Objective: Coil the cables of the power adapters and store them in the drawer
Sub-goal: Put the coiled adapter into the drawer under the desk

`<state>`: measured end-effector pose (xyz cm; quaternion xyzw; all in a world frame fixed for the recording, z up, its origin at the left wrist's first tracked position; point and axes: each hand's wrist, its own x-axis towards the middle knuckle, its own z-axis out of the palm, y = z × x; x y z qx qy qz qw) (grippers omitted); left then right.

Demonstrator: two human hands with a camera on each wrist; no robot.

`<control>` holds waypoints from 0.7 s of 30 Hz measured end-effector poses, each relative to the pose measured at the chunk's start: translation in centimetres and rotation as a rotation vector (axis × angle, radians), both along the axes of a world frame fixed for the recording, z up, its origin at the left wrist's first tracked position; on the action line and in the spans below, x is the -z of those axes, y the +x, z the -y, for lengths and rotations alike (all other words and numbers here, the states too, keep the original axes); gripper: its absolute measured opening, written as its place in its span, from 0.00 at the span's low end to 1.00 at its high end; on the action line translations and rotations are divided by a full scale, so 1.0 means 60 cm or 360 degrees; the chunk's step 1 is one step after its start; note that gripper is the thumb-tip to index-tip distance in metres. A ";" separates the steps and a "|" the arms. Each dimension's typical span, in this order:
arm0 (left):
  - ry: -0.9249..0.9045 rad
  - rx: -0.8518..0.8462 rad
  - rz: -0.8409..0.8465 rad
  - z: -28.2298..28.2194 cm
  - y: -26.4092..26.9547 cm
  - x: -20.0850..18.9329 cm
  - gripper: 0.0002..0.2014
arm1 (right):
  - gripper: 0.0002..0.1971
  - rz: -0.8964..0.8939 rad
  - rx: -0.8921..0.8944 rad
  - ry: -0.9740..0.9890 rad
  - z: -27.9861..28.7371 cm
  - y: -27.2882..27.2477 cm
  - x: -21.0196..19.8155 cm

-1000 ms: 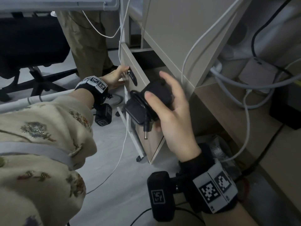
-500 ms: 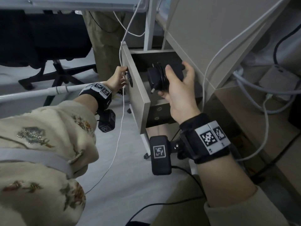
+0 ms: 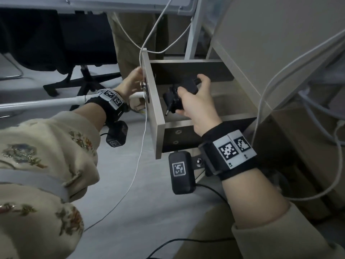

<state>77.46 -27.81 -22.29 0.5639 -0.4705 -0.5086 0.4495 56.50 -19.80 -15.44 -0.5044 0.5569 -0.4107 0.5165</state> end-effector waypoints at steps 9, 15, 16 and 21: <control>0.0062 -0.0350 -0.0083 0.054 -0.001 -0.032 0.26 | 0.32 -0.0330 -0.0188 -0.0014 0.008 0.017 0.005; 0.0126 -0.0682 0.0207 0.077 0.010 -0.033 0.14 | 0.31 -0.0465 -0.0284 0.0042 0.020 0.022 0.013; 0.0100 -0.0739 0.0241 0.075 0.009 -0.033 0.12 | 0.31 -0.0524 -0.0317 0.0042 0.025 0.024 0.015; -0.0118 -0.0811 0.0108 0.059 0.005 -0.051 0.14 | 0.32 -0.0825 -0.0607 0.0080 0.048 0.030 0.016</control>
